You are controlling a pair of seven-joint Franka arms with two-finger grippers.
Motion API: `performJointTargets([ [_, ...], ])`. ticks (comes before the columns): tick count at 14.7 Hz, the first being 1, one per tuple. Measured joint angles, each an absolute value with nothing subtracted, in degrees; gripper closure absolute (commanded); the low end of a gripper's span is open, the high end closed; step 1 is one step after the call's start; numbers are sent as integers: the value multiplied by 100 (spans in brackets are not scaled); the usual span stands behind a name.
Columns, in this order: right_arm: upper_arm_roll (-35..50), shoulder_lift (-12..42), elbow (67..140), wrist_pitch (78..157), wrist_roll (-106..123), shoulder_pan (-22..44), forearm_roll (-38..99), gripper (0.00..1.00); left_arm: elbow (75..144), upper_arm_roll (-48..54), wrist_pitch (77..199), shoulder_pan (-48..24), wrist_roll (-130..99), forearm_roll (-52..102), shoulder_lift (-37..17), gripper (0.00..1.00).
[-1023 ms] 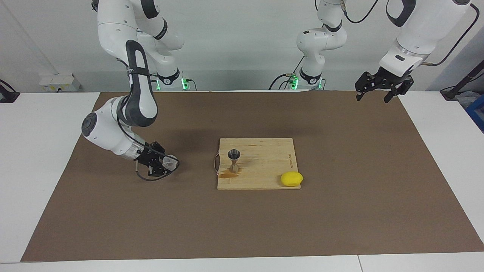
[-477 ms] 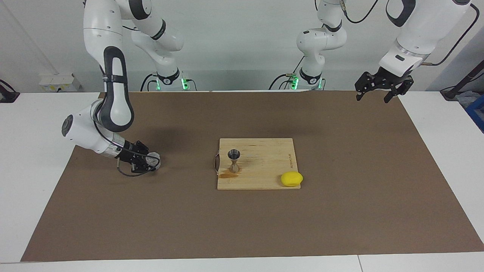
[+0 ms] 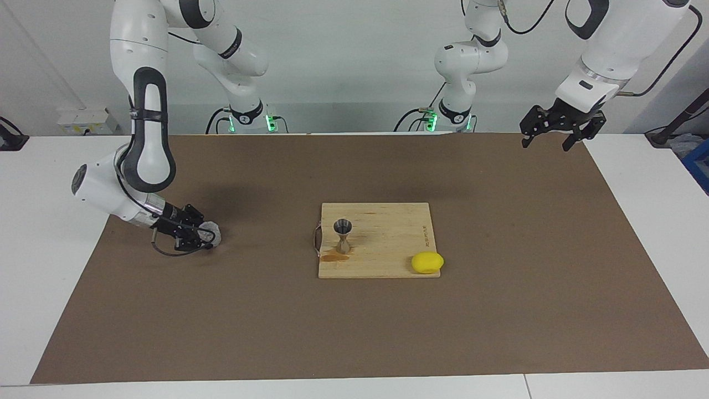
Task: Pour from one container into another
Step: 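Lower the clear glass onto the table at its starting spot, then open the right gripper and draw it back from the glass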
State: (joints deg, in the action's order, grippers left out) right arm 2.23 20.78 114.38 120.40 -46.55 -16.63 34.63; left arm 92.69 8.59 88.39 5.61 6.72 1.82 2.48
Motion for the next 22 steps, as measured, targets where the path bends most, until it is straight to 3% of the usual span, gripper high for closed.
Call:
performJointTargets([
  [1,222,2073,11448,12041,-4655,-1699,3463,12,9269,859,8839,561,672,182,248,0],
  [2,214,2075,11465,12052,-4650,-1738,3463,0,9269,859,8839,561,672,182,248,0],
  [6,186,1986,11487,12061,-4537,-1812,3459,0,9269,859,8839,561,672,182,248,0],
  [12,224,987,11491,11265,-4227,-1751,2505,0,9269,859,8839,561,672,182,248,0],
  [22,264,691,11481,11081,-2034,-756,924,0,9269,859,8839,561,672,182,248,0],
])
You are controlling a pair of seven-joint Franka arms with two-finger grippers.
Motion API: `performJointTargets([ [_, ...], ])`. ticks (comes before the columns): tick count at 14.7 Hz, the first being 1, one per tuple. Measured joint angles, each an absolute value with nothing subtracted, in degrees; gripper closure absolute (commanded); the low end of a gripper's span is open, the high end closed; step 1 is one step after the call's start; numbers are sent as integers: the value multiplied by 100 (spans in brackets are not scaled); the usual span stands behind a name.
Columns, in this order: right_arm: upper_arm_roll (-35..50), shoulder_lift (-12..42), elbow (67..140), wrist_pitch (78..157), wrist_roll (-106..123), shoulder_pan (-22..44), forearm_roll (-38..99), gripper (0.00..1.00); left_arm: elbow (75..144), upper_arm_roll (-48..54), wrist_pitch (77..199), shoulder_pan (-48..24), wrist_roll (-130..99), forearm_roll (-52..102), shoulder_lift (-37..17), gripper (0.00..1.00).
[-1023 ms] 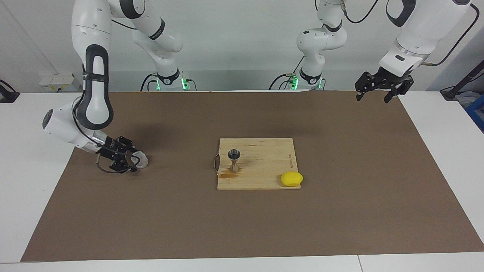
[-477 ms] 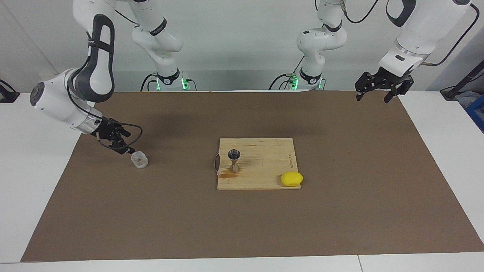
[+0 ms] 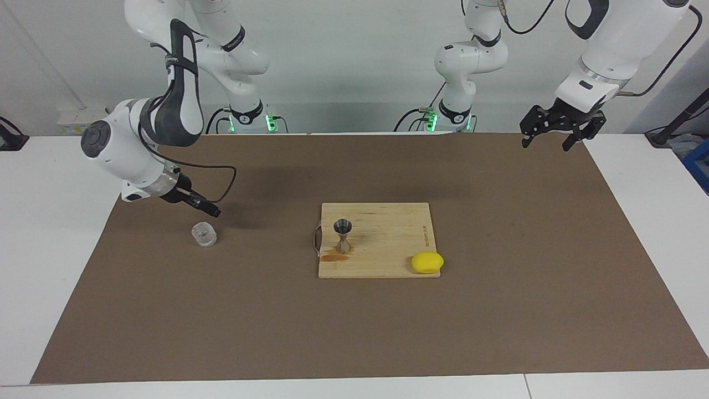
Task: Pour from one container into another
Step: 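Open the right gripper and draw it back from the glass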
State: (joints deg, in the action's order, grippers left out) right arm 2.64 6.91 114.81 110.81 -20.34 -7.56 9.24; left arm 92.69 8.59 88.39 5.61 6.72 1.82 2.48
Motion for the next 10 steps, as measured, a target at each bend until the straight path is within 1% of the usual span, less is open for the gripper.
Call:
performJointTargets([
  [2,274,520,11468,11217,-2028,-450,414,0,9269,859,8839,561,672,182,248,0],
  [6,295,118,11217,11236,-2014,-16,236,0,9269,859,8839,561,672,182,248,0],
  [8,310,8,10868,10905,-2002,100,135,0,9269,859,8839,561,672,182,248,0],
  [10,314,2,10305,10358,-1997,227,-108,0,9269,859,8839,561,672,182,248,0],
])
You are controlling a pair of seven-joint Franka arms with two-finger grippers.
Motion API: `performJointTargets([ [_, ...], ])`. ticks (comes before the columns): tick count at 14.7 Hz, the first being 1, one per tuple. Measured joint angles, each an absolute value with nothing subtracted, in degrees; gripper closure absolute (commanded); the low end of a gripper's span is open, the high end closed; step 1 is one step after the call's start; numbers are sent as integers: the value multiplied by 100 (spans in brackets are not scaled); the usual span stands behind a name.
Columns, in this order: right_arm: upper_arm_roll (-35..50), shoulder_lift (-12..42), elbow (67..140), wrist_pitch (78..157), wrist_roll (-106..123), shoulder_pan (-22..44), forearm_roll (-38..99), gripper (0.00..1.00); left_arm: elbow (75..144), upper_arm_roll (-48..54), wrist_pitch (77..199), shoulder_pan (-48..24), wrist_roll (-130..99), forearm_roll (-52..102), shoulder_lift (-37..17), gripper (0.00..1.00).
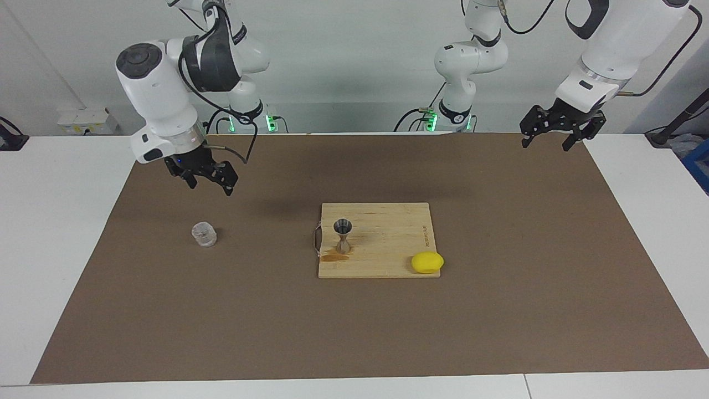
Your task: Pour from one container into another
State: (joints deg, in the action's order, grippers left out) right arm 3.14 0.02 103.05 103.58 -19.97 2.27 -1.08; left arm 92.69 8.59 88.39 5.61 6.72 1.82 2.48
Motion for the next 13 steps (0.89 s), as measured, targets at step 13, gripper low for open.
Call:
performJointTargets([
  [13,233,52,9065,9142,-1634,229,-69,0,9269,859,8839,561,672,182,248,0],
])
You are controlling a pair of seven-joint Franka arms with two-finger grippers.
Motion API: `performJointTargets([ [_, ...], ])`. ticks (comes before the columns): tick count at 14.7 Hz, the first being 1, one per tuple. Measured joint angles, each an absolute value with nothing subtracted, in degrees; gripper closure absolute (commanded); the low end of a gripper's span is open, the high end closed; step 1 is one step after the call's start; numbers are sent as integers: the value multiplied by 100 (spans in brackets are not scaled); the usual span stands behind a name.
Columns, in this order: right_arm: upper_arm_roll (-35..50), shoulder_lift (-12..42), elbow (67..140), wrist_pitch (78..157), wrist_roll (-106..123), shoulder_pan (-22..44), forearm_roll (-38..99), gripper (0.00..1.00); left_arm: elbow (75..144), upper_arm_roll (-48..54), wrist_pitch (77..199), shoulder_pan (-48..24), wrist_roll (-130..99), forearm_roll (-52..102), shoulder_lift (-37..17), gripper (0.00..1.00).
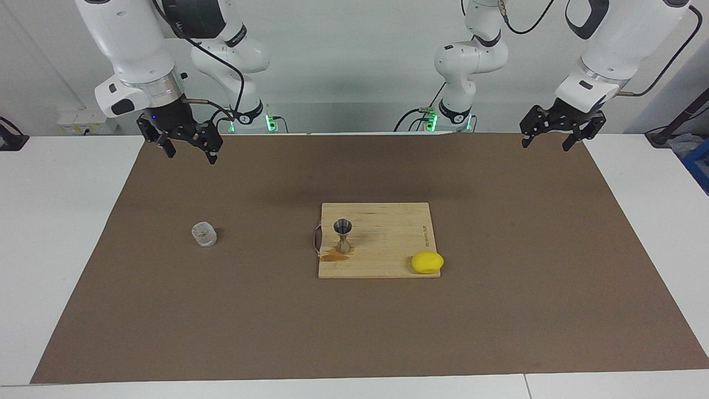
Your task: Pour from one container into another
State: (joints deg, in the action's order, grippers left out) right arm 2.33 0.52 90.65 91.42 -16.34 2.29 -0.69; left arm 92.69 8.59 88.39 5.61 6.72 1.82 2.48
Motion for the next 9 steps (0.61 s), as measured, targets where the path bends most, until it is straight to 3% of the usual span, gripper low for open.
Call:
performJointTargets([
  [9,240,10,9240,9162,-1246,259,-225,0,9269,859,8839,561,672,182,248,0],
])
